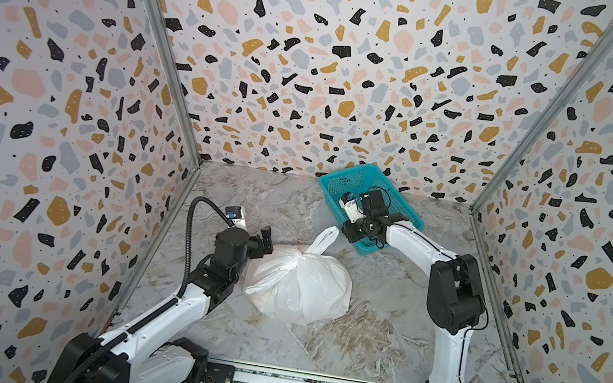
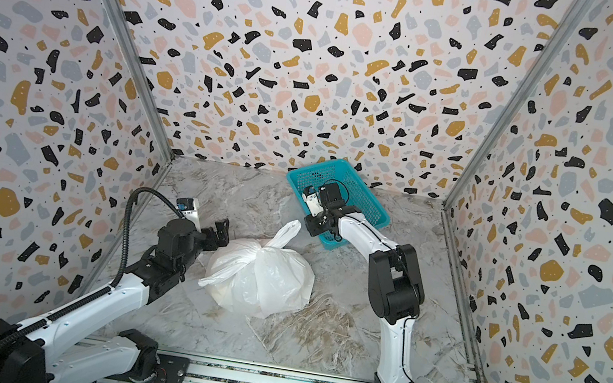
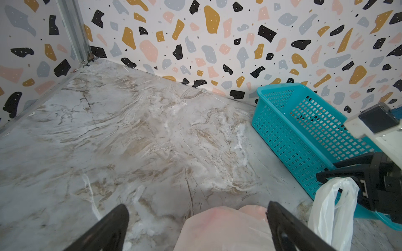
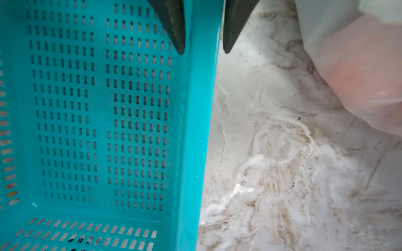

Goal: Untie the knot of the plastic bag and take out the fruit

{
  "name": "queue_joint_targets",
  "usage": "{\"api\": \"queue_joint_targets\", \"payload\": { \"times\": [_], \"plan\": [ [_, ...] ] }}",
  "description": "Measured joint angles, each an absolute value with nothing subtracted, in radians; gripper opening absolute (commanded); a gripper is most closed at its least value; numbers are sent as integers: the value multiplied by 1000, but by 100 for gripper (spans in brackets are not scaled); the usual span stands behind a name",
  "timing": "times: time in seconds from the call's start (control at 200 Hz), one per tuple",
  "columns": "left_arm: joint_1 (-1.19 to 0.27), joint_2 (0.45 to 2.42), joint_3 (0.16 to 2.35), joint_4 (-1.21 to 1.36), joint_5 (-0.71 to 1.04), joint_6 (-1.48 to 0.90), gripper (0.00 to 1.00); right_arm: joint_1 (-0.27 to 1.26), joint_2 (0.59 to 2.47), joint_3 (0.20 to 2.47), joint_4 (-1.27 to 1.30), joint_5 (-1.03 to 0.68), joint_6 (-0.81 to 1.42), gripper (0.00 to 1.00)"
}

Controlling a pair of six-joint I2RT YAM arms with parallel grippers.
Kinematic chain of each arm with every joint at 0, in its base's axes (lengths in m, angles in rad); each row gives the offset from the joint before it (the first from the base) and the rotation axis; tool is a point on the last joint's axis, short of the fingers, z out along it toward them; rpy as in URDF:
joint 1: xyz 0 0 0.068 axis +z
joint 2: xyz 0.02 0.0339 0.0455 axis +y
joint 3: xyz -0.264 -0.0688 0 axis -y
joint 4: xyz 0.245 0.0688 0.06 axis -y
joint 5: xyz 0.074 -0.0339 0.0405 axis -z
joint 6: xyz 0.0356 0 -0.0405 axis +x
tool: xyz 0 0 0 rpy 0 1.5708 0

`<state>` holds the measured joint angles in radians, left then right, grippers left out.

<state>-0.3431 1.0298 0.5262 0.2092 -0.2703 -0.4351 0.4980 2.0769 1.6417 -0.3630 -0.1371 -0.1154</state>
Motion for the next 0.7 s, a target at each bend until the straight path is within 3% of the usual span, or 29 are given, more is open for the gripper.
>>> {"api": "queue_joint_targets", "payload": {
  "times": [0.42,0.701],
  "plan": [
    [-350,1031,526,209,-270,-435,100,392,1973,1541,-356,-83,-68,13],
    [-357,1029,526,209,-271,-439,100,257,1931,1471,-344,-19,-35,12]
  ]
}}
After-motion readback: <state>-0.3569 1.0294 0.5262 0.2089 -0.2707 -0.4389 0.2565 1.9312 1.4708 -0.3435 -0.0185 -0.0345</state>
